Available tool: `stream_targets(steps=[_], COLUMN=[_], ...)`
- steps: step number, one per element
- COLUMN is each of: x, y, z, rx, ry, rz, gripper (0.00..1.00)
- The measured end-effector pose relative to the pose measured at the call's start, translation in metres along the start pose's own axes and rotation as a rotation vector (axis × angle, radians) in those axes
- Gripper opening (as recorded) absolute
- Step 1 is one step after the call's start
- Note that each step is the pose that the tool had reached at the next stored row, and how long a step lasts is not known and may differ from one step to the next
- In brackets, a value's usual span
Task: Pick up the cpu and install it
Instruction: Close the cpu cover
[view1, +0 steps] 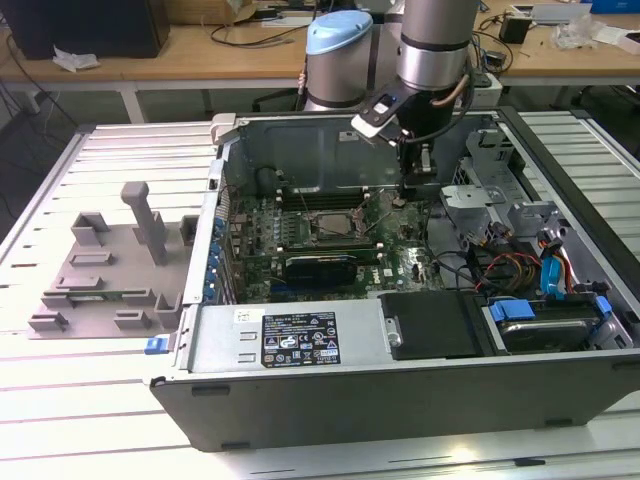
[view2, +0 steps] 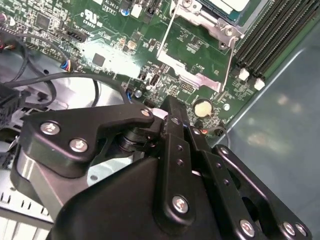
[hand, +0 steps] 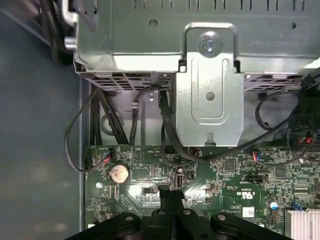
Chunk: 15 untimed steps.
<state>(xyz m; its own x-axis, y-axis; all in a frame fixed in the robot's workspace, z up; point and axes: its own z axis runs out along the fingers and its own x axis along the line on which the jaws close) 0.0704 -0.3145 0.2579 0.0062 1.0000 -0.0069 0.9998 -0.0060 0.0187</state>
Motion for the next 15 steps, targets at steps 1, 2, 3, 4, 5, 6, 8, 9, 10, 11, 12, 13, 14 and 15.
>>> stream_targets(steps=[1,2,3,4,5,6,8,9,10,11,12,13,14,15], x=[0.0000,0.0000,0.0001,0.0001,0.0001,0.0002,0.0003,0.0004,0.0004,0.0005,0.0005,0.0006,0.0008,0.0009], y=[0.0000,-0.0001,-0.0004,-0.0011,-0.0019,-0.0037,-0.0075,-0.0088,-0.0106,-0.0133,-0.0151,-0.0170,-0.0191,-0.0207], z=[0.0033,0.0057,0.0071,0.0080,0.0084,0.0089,0.0093,0.0093,0.0093,0.0092,0.0091,0.0092,0.0091,0.0091], rx=[0.0012,0.0016,0.0017,0.0017,0.0017,0.0017,0.0017,0.0018,0.0017,0.0016,0.0015,0.0015,0.0014,0.0013], ry=[0.0001,0.0000,0.0000,0.0000,-0.0002,0.0000,-0.0002,-0.0002,-0.0001,-0.0002,-0.0003,0.0001,0.0000,0.0000], rz=[0.000,0.000,0.000,0.000,0.000,0.000,0.000,0.000,0.000,0.000,0.000,0.000,0.000,0.000], gripper=[0.11,0.11,0.11,0.11,0.11,0.11,0.11,0.11,0.11,0.11,0.11,0.11,0.11,0.11])
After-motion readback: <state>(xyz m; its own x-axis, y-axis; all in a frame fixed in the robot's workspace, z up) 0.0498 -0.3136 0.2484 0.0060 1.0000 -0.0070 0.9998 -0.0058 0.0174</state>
